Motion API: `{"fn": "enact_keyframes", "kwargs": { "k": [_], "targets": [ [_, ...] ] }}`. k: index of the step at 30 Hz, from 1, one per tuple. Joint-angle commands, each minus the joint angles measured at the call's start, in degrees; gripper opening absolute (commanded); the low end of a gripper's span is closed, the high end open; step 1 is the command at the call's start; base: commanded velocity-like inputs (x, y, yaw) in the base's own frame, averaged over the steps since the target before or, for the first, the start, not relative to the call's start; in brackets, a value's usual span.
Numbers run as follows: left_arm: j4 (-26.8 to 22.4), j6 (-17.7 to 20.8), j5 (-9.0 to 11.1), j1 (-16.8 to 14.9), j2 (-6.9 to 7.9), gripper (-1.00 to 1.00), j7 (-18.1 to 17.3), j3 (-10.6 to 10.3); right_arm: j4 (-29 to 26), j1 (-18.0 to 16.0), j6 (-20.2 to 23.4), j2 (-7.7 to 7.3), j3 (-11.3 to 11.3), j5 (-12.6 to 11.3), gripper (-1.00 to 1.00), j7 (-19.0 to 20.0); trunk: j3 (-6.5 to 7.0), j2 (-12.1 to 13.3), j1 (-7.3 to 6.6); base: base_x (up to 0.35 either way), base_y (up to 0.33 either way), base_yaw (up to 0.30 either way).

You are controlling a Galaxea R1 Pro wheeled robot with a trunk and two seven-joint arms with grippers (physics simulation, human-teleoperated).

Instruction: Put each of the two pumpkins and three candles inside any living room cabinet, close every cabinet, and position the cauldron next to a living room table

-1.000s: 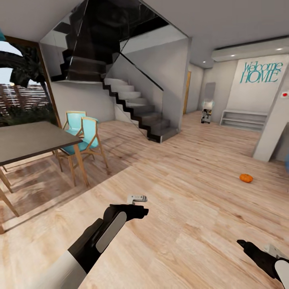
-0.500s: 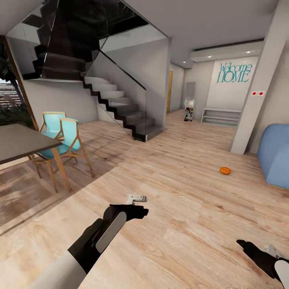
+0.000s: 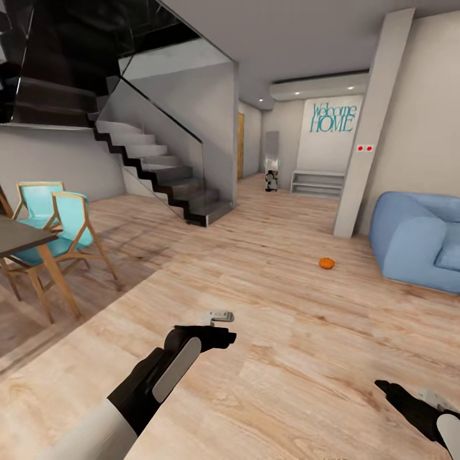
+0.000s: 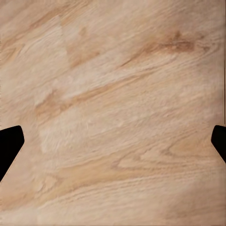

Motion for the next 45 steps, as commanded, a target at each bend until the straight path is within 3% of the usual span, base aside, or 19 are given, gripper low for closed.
{"fn": "enact_keyframes", "kwargs": {
  "k": [1, 9, 32, 45],
  "targets": [
    [0.0, 0.1, 0.6, 0.0, 0.03, 1.00, 0.6, -0.1, -0.1, 0.0, 0.2, -0.03, 0.0, -0.6, 1.00, 0.2, -0.04, 0.0, -0.01, 0.005, 0.000, -0.288],
    [0.1, 0.1, 0.5, 0.0, -0.03, 1.00, 0.6, -0.1, -0.1, 0.0, 0.2, -0.04, 0.0, -0.2, 1.00, 1.9, 0.13, 0.0, -0.01, 0.135, 0.000, -0.257],
    [0.3, 0.2, 0.4, 0.0, -0.05, 1.00, 0.6, -0.2, -0.2, 0.0, 0.2, 0.01, 0.1, -0.2, 1.00, 2.1, 0.24, 0.0, -0.01, 0.303, 0.000, -0.026],
    [0.3, 0.2, 0.4, 0.0, -0.04, 1.00, 0.6, -0.2, -0.2, 0.0, 0.2, 0.01, 0.1, -0.2, 1.00, 2.8, 0.97, 0.0, -0.01, 0.308, 0.000, -0.213]
  ]
}}
